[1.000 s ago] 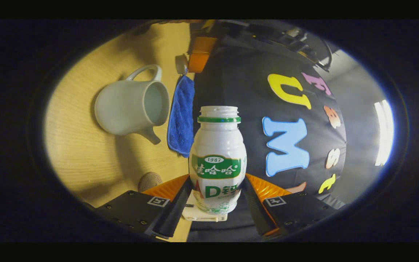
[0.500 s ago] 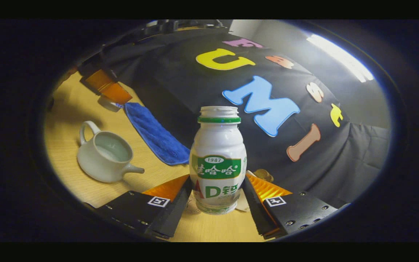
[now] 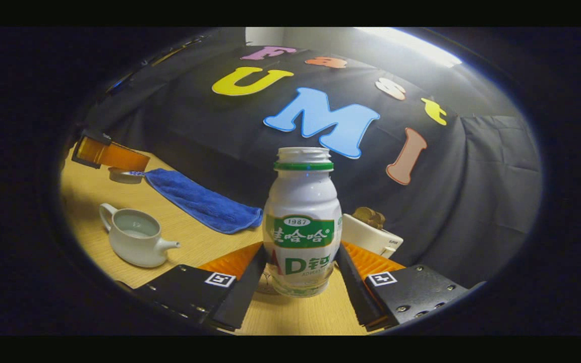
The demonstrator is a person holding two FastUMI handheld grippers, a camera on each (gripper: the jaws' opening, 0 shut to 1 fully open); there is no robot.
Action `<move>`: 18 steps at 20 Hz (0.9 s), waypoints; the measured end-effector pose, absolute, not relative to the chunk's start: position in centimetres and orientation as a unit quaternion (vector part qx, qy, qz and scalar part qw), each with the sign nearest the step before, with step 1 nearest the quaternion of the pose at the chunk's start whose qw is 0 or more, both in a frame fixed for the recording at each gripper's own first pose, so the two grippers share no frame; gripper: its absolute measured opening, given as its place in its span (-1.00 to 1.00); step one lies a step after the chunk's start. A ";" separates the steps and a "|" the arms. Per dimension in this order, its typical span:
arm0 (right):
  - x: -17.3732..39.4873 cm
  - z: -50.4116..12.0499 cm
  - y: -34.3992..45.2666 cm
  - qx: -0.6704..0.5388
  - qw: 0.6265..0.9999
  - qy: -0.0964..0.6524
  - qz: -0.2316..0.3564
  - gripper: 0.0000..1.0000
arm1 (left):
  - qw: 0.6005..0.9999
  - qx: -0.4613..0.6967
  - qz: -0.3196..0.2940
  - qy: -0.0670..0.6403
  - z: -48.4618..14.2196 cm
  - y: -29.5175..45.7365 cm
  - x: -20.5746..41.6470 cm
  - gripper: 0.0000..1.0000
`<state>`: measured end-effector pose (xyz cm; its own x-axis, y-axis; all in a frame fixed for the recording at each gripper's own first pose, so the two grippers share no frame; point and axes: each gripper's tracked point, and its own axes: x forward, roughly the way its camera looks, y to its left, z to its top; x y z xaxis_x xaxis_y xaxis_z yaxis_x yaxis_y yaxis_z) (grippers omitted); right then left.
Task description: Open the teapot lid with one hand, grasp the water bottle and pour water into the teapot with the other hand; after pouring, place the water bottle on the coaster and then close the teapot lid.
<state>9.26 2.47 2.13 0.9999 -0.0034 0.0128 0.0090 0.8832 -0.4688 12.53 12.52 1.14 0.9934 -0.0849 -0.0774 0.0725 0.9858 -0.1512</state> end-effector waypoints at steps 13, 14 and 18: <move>10.7 3.0 0.7 -0.141 0.990 0.006 0.013 0.60 | 0.989 -0.045 -0.137 0.035 1.1 5.1 12.0 -0.82; 10.8 3.0 0.8 -0.132 0.991 0.006 0.016 0.60 | 0.989 -0.042 -0.139 0.037 0.9 4.9 12.0 -0.82; 11.1 3.3 0.4 -0.124 0.992 0.007 0.014 0.60 | 0.989 -0.027 -0.141 0.041 0.4 4.3 12.1 -0.74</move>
<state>11.09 0.35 3.27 0.9995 0.0259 -0.0167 -0.0292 0.9690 -0.2452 12.13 4.27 0.39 0.9566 -0.2819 -0.0733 0.2775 0.9585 -0.0647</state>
